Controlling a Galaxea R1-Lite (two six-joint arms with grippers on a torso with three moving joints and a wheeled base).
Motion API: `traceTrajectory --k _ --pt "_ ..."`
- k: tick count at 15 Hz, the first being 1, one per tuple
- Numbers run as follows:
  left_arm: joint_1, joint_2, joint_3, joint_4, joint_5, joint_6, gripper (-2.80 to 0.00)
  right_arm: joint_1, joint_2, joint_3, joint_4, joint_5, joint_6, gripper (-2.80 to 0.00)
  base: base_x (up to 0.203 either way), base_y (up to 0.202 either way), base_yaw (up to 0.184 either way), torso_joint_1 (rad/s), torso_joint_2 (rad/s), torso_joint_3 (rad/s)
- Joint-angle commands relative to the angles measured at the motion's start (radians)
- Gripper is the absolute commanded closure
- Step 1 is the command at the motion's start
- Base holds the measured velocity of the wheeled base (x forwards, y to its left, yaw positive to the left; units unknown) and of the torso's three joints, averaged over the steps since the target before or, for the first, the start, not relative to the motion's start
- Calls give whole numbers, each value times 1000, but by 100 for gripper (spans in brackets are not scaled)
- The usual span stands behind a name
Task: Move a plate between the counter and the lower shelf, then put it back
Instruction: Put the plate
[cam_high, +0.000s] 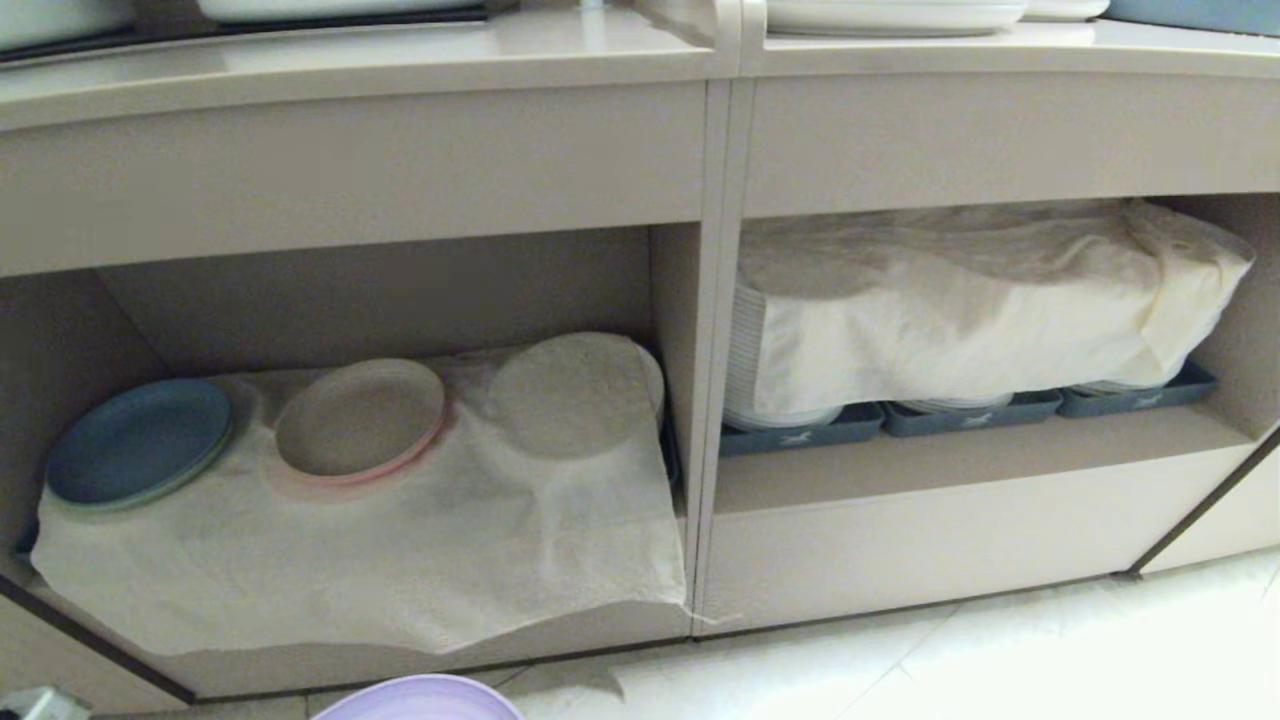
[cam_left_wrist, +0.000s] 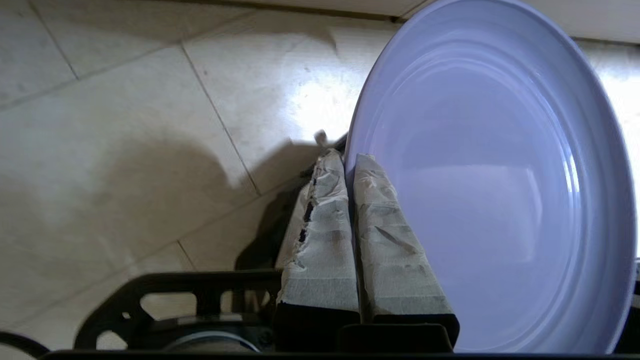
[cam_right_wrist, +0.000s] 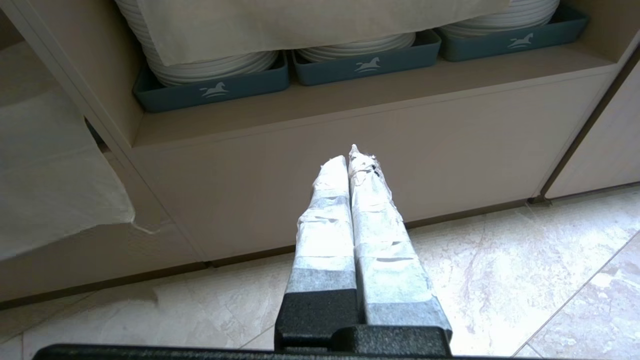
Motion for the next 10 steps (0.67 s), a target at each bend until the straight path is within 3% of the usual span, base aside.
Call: traceTrajectory --k 1,10 --pt "0 -11 -7 23 -1 -10 0 2 0 0 -1 0 0 0 0 0 0 0 0 0" --pt "5 -113 -1 31 -33 -51 0 1 1 0 1 0 0 0 0 0 0 0 0 0"
